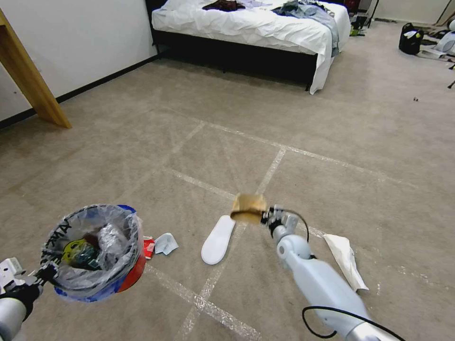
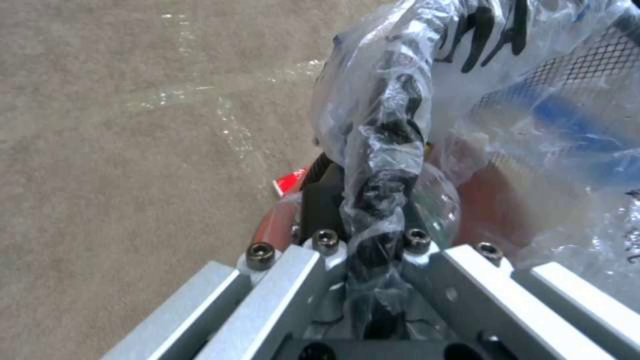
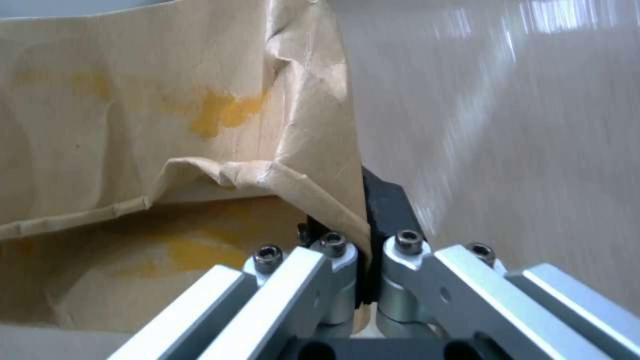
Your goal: Pick up the trash bin and place the garbage on the floor into it.
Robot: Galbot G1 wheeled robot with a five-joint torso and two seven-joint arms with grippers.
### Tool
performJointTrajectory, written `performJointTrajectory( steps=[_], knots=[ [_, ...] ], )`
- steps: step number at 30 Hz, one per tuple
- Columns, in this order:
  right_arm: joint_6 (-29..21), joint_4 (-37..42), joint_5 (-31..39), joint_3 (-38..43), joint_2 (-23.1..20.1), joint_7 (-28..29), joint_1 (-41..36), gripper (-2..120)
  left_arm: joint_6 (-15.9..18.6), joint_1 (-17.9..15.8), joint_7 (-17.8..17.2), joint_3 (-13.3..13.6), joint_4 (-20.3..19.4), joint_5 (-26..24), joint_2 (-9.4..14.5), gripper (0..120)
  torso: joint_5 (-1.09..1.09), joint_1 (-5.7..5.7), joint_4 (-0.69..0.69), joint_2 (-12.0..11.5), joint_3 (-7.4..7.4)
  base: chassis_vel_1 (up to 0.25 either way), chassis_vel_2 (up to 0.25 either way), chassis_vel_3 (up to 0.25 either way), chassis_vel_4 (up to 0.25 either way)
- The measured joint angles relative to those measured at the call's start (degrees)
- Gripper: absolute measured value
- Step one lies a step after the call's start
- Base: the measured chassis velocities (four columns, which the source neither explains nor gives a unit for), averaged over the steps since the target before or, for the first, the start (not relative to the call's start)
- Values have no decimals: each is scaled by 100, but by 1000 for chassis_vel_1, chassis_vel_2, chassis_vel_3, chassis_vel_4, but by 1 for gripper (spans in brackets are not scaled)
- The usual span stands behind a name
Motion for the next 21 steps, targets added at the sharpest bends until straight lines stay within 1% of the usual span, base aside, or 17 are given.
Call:
performJointTrajectory(
  steps=[1,2,4,5,7,8,9,10,12,13,15,16,17,18,19,20,21],
  knots=[
    [14,444,88,0,-186,-8,62,0,15,-16,-23,26,-9,-12,30,0,-2,0,1,0,0,0,0,0,0],
    [14,444,88,0,-186,-8,62,0,15,-16,-23,26,-9,-12,30,0,-2,0,1,0,0,0,0,0,0],
    [12,1126,251,-36,-411,-8,96,0,40,-26,-41,49,-13,-22,64,0,0,0,1,0,0,0,0,0,0],
    [12,1126,251,-36,-411,-8,96,0,40,-26,-41,49,-13,-22,64,0,0,0,1,0,0,0,0,0,0],
    [-1,1820,386,-120,-583,-25,120,0,49,-38,-46,60,-13,-25,112,0,-1,0,0,1,0,0,0,0,0],
    [-1,1820,386,-120,-583,-25,120,0,49,-38,-46,60,-13,-25,112,0,-1,0,0,1,0,0,0,0,0],
    [-9,2220,452,-221,-678,-64,167,0,53,-44,-49,72,-13,-25,140,0,0,0,0,1,0,0,0,0,0],
    [-9,2220,452,-221,-678,-64,167,0,53,-44,-49,72,-13,-25,140,0,0,0,0,1,0,0,0,0,0],
    [-78,2857,591,-445,-889,-104,354,0,62,-64,-51,96,-13,-27,175,0,-2,0,1,1,0,0,0,0,0],
    [-78,2857,591,-445,-889,-104,354,0,62,-64,-51,96,-13,-27,175,0,-2,0,1,1,0,0,0,0,0],
    [-178,3280,713,-699,-1097,-128,577,0,69,-76,-56,122,-13,-27,197,0,0,0,0,1,0,0,0,0,0],
    [-178,3280,713,-699,-1097,-128,577,0,69,-76,-56,122,-13,-27,197,0,0,0,0,1,0,0,0,0,0],
    [-229,3540,803,-967,-1234,-130,799,0,75,-86,-58,138,-14,-27,199,0,-3,0,0,1,0,0,0,0,0],
    [-252,3621,841,-1080,-1276,-130,883,0,79,-90,-57,145,-18,-28,199,0,-1,0,0,1,0,0,0,0,0],
    [-305,3797,957,-1368,-1375,-125,1133,0,90,-97,-64,157,-26,-27,200,0,-2,0,0,1,1,0,0,0,0],
    [-305,3797,957,-1368,-1375,-125,1133,0,90,-97,-64,157,-26,-27,200,0,-2,0,0,1,1,0,0,0,0],
    [-331,3906,1075,-1586,-1402,-122,1333,0,97,-99,-65,168,-35,-27,203,0,-2,0,1,1,0,0,0,0,0]
  ],
)
